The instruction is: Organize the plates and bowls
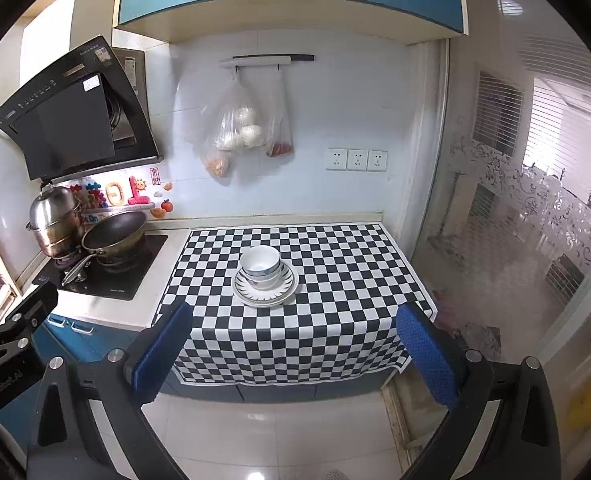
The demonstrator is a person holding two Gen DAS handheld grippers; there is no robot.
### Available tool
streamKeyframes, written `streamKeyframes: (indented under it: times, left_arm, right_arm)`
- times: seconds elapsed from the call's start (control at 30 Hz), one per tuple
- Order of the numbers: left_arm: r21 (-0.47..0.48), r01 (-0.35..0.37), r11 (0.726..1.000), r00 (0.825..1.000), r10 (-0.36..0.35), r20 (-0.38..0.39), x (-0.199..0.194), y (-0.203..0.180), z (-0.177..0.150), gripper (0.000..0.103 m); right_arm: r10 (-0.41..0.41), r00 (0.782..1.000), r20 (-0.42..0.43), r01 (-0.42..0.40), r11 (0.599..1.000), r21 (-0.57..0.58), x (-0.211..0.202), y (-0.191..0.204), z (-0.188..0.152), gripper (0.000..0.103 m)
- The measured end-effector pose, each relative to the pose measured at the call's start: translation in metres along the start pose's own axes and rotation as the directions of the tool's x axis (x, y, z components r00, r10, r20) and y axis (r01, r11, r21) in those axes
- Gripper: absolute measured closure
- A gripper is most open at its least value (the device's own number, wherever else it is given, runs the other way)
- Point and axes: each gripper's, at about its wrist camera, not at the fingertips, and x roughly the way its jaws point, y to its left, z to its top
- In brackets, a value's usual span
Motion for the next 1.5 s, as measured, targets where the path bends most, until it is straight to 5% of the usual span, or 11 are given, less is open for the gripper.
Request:
streamKeyframes:
  times: [1.5]
  left_arm:
    - [0.019, 0.025, 1.000, 0.999, -0.026, 0.020, -0.009, -0.030, 0.007, 0.002]
  right_arm:
    - [-0.023, 1.000, 0.007, 0.023, 0.999, 0.025, 0.010, -0.031, 0.006, 0.000]
